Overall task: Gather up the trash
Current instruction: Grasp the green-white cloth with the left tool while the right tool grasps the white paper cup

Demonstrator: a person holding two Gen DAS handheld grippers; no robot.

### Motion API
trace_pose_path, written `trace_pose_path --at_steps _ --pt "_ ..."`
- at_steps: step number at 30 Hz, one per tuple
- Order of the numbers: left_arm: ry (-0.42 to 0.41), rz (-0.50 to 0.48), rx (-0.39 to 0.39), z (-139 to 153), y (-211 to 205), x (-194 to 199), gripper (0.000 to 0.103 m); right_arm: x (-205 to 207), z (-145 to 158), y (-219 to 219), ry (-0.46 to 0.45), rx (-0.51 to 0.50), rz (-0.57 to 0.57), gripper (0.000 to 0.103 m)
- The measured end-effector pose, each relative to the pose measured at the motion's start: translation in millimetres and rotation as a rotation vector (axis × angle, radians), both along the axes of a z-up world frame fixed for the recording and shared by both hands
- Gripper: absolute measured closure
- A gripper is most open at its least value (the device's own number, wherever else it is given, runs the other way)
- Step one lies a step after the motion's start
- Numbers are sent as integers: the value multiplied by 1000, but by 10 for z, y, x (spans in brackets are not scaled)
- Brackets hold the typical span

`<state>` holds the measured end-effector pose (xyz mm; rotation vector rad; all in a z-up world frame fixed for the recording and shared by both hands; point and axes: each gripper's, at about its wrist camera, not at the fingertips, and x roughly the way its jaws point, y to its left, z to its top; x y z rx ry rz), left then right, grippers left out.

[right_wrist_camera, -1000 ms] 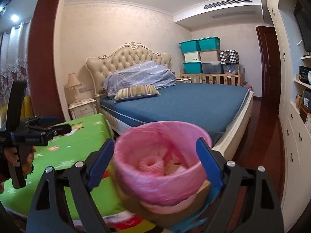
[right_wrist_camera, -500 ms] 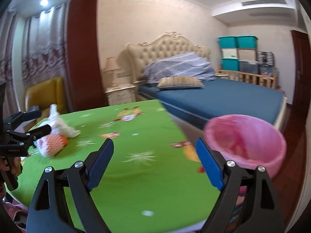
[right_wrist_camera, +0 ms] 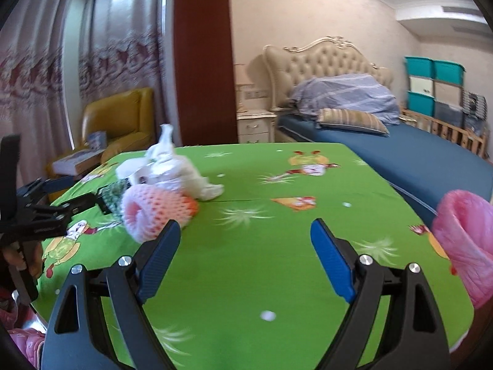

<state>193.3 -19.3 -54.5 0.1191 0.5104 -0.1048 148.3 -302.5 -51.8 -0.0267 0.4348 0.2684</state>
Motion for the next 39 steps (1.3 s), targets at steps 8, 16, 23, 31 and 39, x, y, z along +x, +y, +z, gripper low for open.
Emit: trace_pose_path --at_steps 8,16,23,31,39 --pt "164 -25 46 -184 -227 469 32 44 6 40 27 17 28 19" --pt "213 -14 64 -252 -293 591 69 89 90 157 28 -9 57 19" --pt "61 115 60 -69 86 123 70 196 72 508 43 -39 114 19" --pt "-110 247 -60 90 475 -256 70 510 346 884 24 -5 178 24" --pt "-200 299 -89 166 608 -379 70 870 329 1580 66 -70 264 46"
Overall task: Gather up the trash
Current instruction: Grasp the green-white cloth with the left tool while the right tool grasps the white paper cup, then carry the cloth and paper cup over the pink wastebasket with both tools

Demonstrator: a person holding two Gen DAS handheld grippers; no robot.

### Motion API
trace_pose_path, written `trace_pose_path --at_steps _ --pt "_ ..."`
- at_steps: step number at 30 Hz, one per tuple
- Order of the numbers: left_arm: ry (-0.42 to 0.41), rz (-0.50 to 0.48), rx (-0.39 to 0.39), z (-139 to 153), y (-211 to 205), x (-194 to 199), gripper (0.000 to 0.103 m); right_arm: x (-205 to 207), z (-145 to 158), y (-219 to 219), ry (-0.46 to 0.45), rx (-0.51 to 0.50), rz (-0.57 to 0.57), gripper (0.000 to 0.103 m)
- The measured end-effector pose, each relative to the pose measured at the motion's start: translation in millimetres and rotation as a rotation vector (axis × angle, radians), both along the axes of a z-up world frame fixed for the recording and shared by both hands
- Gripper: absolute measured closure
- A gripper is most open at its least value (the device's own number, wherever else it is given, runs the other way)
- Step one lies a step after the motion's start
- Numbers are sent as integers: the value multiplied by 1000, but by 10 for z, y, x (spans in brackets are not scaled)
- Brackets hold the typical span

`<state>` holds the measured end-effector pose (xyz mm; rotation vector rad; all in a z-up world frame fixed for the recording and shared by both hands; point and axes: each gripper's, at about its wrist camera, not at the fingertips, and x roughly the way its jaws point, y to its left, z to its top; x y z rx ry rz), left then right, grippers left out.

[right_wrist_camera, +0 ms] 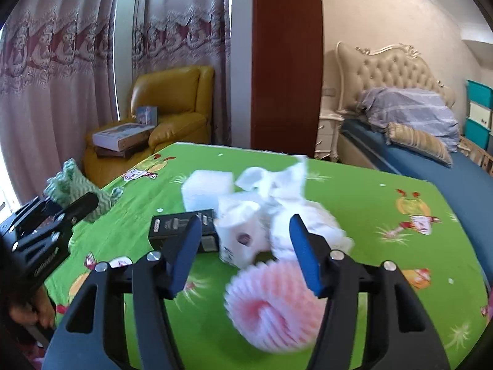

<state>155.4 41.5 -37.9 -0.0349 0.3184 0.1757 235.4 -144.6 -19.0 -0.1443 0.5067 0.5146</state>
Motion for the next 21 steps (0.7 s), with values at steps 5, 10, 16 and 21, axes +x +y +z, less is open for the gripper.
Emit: trace_pose_path --at_steps 5,10,16,21 --pt "-29 -1 3 -1 -6 -60 70 321 -157 322 55 -88 -57 46" --pt "-32 -8 -1 -13 1 -95 69 566 -502 373 114 -134 -141 45" --pt "-22 -17 3 -26 -26 -66 69 461 -424 164 103 -26 -127 49" --pt "-7 -19 6 -27 3 -18 69 66 -146 -66 29 80 -48 49"
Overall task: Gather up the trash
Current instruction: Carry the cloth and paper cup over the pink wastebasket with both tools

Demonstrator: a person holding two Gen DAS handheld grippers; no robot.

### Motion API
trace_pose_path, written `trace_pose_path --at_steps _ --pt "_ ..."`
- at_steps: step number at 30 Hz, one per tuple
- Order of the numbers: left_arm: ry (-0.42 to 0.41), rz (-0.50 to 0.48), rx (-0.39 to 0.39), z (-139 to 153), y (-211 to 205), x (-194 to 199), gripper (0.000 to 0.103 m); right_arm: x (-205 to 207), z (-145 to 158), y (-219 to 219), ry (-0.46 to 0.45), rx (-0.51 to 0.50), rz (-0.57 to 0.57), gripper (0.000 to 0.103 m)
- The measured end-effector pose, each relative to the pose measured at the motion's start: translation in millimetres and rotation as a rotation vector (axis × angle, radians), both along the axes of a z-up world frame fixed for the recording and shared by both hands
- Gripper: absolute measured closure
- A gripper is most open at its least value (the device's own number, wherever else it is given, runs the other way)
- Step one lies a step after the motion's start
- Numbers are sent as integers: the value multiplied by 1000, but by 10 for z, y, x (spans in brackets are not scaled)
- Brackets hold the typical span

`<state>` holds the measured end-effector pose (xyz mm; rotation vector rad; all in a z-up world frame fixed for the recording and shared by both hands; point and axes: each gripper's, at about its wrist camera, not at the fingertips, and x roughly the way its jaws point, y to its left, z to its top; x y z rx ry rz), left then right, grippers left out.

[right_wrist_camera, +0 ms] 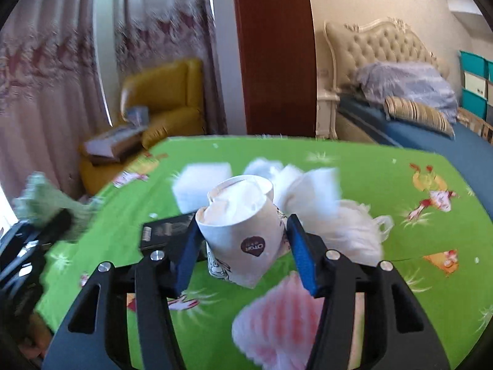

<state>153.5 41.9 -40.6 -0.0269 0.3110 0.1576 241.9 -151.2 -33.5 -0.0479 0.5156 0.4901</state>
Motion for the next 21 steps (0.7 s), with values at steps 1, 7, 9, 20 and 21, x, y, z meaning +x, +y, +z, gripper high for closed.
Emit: trace_pose_path --at_steps 1,7,9,20,21 --pt "0 -1 1 2 3 1 69 -69 56 -65 -17 11 3 49" --pt "7 -3 11 10 1 28 69 -383 224 -529 -82 34 -50 49" --pt "10 -4 14 7 -8 34 69 -461 214 -681 -82 48 -68 49" --pt "14 -20 37 -3 -94 15 69 -947 356 -1151 -170 113 -100 49" --pt "3 -37 40 4 -109 -5 69 -973 353 -1173 -172 110 -103 49"
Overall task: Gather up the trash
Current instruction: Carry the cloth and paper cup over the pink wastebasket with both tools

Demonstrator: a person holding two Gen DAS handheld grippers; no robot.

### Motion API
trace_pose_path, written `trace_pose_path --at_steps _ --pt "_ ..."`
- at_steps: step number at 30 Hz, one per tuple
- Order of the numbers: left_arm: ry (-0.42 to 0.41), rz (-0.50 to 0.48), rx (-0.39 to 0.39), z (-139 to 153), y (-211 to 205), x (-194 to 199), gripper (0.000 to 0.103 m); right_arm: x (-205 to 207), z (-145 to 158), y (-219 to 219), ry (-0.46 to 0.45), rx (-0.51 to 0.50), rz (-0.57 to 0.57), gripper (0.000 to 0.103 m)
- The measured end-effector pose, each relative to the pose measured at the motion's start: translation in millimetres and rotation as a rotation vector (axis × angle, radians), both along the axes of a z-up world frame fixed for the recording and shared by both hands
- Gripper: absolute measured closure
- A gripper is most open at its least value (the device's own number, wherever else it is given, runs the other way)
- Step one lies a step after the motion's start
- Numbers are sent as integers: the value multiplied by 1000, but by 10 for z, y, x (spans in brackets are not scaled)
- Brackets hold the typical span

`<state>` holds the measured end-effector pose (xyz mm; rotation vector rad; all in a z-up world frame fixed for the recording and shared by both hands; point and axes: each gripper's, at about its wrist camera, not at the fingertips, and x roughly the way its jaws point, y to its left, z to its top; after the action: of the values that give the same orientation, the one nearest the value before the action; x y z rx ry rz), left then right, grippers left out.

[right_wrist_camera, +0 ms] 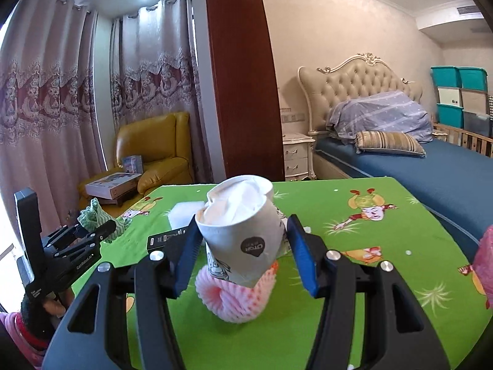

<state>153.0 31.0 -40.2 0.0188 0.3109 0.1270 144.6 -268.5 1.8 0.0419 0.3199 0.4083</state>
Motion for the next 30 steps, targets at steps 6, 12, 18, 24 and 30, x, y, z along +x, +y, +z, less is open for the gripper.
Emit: trace_pose_path --at_steps 6,12,18,24,30 --pt "-7 -76 -6 16 -164 -107 69 -89 -89 -150 9 -6 -23 48" --pt "16 -176 -16 30 -438 -189 69 -183 -180 -225 3 -33 -48 48" --pt "23 -278 -2 55 -770 -260 69 -324 -217 -221 -34 -87 -73 48" --pt "14 -335 30 102 -1012 -315 69 -431 -311 -296 -42 -107 -86 48" --pt "28 -366 52 92 -1162 -292 69 -502 -354 -494 -44 -94 -115 48"
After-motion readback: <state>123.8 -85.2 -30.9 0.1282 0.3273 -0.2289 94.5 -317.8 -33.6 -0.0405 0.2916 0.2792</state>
